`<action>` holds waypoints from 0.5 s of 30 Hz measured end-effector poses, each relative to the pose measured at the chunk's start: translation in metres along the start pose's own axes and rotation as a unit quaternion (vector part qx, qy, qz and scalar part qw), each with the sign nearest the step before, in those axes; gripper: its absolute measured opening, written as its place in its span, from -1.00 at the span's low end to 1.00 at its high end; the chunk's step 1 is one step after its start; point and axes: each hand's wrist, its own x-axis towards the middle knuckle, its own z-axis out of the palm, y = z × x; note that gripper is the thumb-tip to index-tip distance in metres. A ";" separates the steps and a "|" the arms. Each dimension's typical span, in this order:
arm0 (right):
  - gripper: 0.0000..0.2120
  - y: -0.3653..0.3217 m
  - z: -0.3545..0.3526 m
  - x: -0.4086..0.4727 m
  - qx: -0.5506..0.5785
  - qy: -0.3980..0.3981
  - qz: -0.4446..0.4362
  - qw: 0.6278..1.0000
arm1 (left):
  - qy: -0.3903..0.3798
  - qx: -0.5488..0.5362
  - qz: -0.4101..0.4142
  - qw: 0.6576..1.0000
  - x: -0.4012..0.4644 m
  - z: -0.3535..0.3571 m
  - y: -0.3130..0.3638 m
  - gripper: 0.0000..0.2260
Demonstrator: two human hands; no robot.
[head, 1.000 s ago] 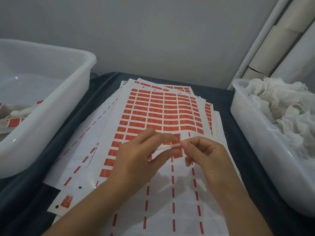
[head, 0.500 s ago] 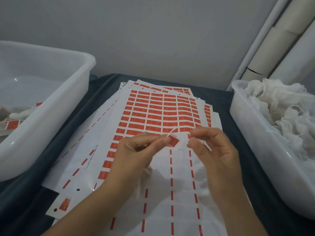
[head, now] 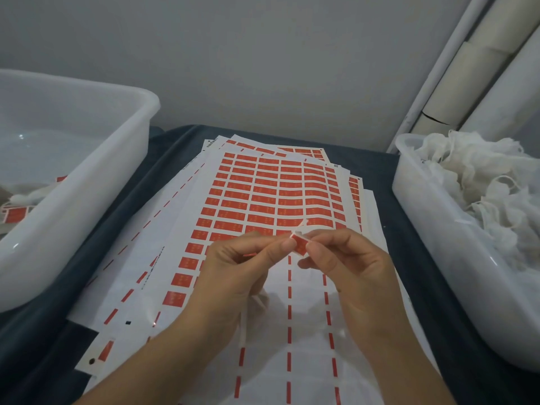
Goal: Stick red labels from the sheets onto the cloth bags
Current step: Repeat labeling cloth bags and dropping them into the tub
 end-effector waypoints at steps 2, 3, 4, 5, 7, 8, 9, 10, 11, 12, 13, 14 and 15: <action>-0.83 0.001 0.000 0.000 -0.001 0.005 -0.001 1.000 | -0.004 -0.001 -0.002 1.000 0.000 -0.001 -0.002 -0.80; -0.84 0.002 0.000 0.000 -0.001 0.005 -0.002 1.000 | -0.006 -0.001 -0.001 1.000 0.000 -0.001 -0.002 -0.79; -0.84 0.002 0.000 0.000 0.001 0.006 -0.003 1.000 | -0.010 0.000 0.000 1.000 0.000 -0.002 -0.002 -0.79; -0.83 0.002 0.000 0.000 0.001 0.007 -0.007 1.000 | -0.013 0.003 0.003 1.000 0.000 -0.002 -0.003 -0.79; -0.83 0.004 -0.001 0.000 0.007 0.007 -0.018 1.000 | -0.021 0.012 0.005 1.000 0.001 -0.002 -0.005 -0.80; -0.83 0.005 -0.001 0.000 0.008 0.010 -0.023 1.000 | -0.024 0.014 0.003 1.000 0.000 -0.001 -0.004 -0.80; -0.85 0.005 0.001 0.000 0.010 0.010 -0.026 1.000 | -0.025 0.017 0.002 1.000 0.000 -0.002 -0.005 -0.79; -0.86 0.007 0.002 -0.001 0.012 0.014 -0.033 0.999 | -0.022 0.020 -0.002 1.000 0.000 -0.001 -0.006 -0.78; -0.87 0.008 0.004 -0.002 0.013 0.017 -0.039 0.999 | -0.020 0.024 -0.008 0.999 0.000 -0.002 -0.008 -0.78; -0.87 0.010 0.007 -0.003 0.010 0.019 -0.044 0.999 | -0.017 0.029 -0.014 0.999 0.000 -0.003 -0.010 -0.77; -0.87 0.010 0.010 -0.004 0.011 0.024 -0.040 0.999 | -0.010 0.030 -0.019 0.999 0.002 -0.005 -0.012 -0.78; -0.84 0.011 0.010 -0.004 0.018 0.026 -0.039 0.999 | -0.007 0.033 -0.021 0.999 0.003 -0.006 -0.013 -0.80; -0.80 0.010 0.012 -0.005 0.025 0.029 -0.037 0.999 | 0.001 0.038 -0.021 0.999 0.002 -0.005 -0.014 -0.81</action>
